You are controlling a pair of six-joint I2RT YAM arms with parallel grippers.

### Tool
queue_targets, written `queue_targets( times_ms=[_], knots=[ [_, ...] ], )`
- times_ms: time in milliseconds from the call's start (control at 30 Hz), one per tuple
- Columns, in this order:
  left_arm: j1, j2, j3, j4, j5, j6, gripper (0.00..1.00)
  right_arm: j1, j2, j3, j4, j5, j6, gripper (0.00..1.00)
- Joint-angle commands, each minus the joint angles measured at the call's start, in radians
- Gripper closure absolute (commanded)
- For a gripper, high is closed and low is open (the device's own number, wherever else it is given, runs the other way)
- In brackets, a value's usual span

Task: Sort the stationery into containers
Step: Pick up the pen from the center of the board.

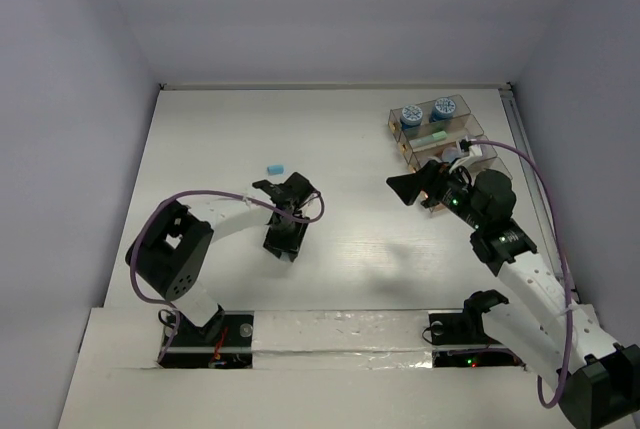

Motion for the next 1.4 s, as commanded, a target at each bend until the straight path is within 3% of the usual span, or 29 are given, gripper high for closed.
queue_targets(
  times_ms=[0,133,267,467,667,800,933,1000,1067,1133,1167,1367],
  knots=[
    [-0.005,0.039,-0.013,0.026,0.055,0.02,0.66,0.005,0.001,-0.003,0.039,-0.017,-0.002,0.08],
    [-0.005,0.031,-0.011,0.024,0.046,0.014,0.67,0.005,0.009,-0.003,0.047,-0.026,0.0,0.12],
    [-0.005,0.047,-0.013,0.03,0.049,0.011,0.54,0.005,0.022,-0.003,0.054,-0.04,0.001,0.12],
    [-0.005,0.063,0.007,0.046,0.043,0.008,0.52,0.005,0.021,-0.006,0.056,-0.042,-0.002,0.12],
    [-0.005,0.073,-0.007,0.088,0.069,-0.006,0.76,0.005,0.01,-0.009,0.047,-0.025,-0.003,0.14],
    [-0.005,0.068,-0.016,0.112,0.07,-0.02,1.0,0.005,0.013,-0.009,0.047,-0.028,-0.005,0.15],
    [-0.005,0.034,-0.022,0.135,0.057,-0.038,1.0,0.005,0.021,-0.009,0.051,-0.034,-0.006,0.16],
    [-0.005,-0.008,-0.022,0.144,0.04,-0.043,1.0,0.005,0.03,-0.009,0.056,-0.04,-0.011,0.22],
    [-0.005,-0.054,-0.017,0.15,0.021,-0.048,1.0,0.005,0.054,-0.006,0.062,-0.057,-0.016,0.33],
    [-0.005,-0.137,-0.008,0.152,-0.024,-0.049,1.0,0.005,0.09,-0.001,0.074,-0.081,-0.023,0.37],
    [-0.005,-0.264,0.001,0.158,-0.096,-0.057,1.0,0.005,0.154,0.01,0.085,-0.116,-0.042,0.4],
    [0.032,-0.49,-0.002,0.208,-0.138,-0.074,1.0,0.062,0.286,0.054,0.096,-0.111,-0.072,0.4]
  ],
)
